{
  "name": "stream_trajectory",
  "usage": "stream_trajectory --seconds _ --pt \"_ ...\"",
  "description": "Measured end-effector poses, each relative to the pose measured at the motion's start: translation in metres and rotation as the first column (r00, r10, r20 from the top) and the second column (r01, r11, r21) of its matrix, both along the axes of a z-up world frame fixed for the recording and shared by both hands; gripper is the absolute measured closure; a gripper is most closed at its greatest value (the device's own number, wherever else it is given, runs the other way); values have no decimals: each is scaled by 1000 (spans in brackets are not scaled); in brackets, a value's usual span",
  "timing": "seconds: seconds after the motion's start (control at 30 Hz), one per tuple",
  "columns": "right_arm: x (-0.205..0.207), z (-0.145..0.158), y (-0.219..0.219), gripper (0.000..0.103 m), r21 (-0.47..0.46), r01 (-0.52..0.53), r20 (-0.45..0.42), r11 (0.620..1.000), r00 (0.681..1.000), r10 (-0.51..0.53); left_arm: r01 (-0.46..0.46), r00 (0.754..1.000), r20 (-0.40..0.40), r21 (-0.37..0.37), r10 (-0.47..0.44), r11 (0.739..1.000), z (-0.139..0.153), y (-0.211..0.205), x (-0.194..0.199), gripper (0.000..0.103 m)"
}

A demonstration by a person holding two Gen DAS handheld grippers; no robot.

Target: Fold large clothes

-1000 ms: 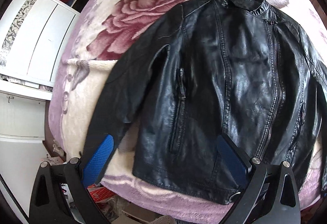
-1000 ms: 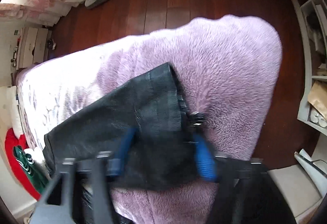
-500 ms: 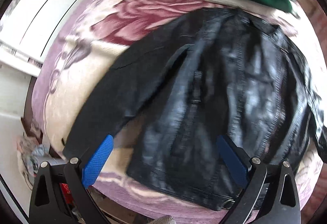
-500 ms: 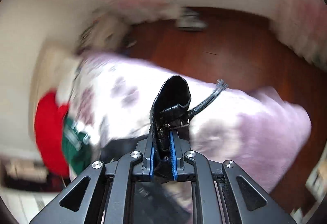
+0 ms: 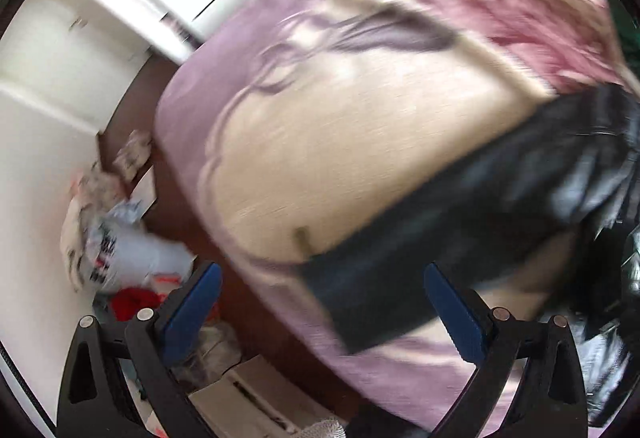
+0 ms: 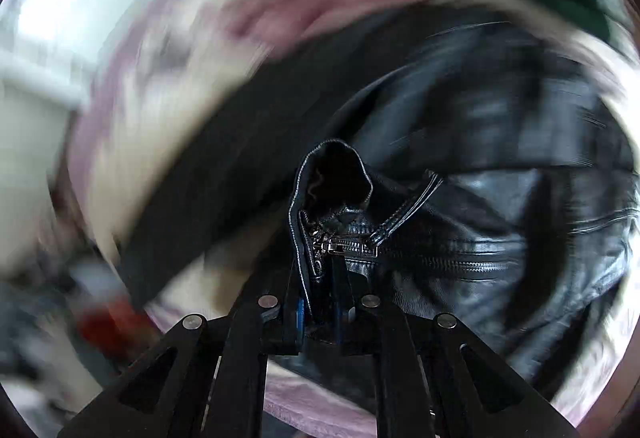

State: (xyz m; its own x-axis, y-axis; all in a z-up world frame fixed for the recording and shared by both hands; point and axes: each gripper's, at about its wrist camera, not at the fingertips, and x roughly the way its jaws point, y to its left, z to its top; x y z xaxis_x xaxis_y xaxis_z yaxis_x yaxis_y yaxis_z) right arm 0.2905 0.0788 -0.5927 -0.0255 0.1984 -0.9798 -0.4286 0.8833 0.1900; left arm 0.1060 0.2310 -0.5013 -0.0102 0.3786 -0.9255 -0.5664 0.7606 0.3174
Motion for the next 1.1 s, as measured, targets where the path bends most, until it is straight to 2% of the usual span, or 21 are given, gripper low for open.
stream_trajectory --seconds 0.07,0.13,0.17,0.23,0.27,0.3,0.33,0.4,0.47,0.53,0.6,0.63,0.67,0.7,0.77,0.83,0.87,0.93,0.97,1.03,1.1 --pt "-28 -45 47 92 -96 -124 -41 988 992 121 -37 999 -21 0 37 999 -12 21 -19 0" --pt "-43 -63 64 90 -161 -169 -39 972 986 165 -66 997 -26 -21 66 998 -22 34 -33 0" --pt "-46 -67 73 84 -184 -200 -31 963 980 197 -79 997 -24 -44 78 996 -26 38 -37 0" --pt "-43 -62 73 65 -124 -199 -73 972 979 191 -131 991 4 -154 133 979 -41 50 -50 0" --pt "-41 -59 71 46 -69 -179 -110 981 979 171 -149 988 18 -191 155 970 -44 54 -55 0" --pt "-30 -46 60 29 13 -123 -156 992 980 123 -181 980 39 -250 196 951 -50 59 -60 0" --pt "-24 -36 51 25 58 -72 -175 996 981 81 -211 971 51 -296 235 932 -54 65 -65 0" --pt "-11 -15 22 23 116 55 -183 992 983 -33 -278 940 79 -392 333 877 -65 74 -76 0" --pt "0 -5 -6 23 115 165 -179 980 973 -143 -313 915 78 -480 395 820 -80 79 -81 0" --pt "11 -4 -46 23 104 316 -192 943 937 -293 -307 905 75 -568 420 763 -102 79 -79 0" --pt "18 -10 -88 23 102 436 -196 894 890 -412 -282 913 65 -613 403 738 -121 73 -69 0" --pt "26 -18 -111 23 77 495 -191 866 859 -474 -267 921 60 -621 385 737 -128 69 -63 1" --pt "33 -25 -126 23 54 530 -177 846 839 -514 -254 931 54 -610 360 750 -133 64 -57 2" --pt "44 -37 -147 24 25 582 -147 813 806 -573 -224 943 64 -603 327 766 -137 58 -50 2" --pt "68 -49 -182 25 7 638 -80 770 768 -636 -185 961 64 -570 268 800 -142 49 -38 2" --pt "96 -70 -221 37 -80 682 38 727 730 -682 -153 970 76 -552 233 819 -143 43 -31 2" --pt "106 -79 -238 39 -109 708 71 698 706 -705 -147 973 73 -543 221 827 -144 42 -28 2" --pt "126 -101 -278 42 -163 761 83 628 645 -760 -137 974 76 -541 211 830 -146 40 -25 2" --pt "133 -107 -288 42 -175 774 75 609 627 -776 -139 975 74 -539 211 831 -146 41 -23 2" --pt "143 -106 -295 42 -196 783 79 590 613 -786 -140 974 75 -543 213 828 -146 40 -18 2" --pt "142 -89 -300 42 -169 802 93 572 591 -801 -138 975 71 -541 208 830 -142 45 -10 2"
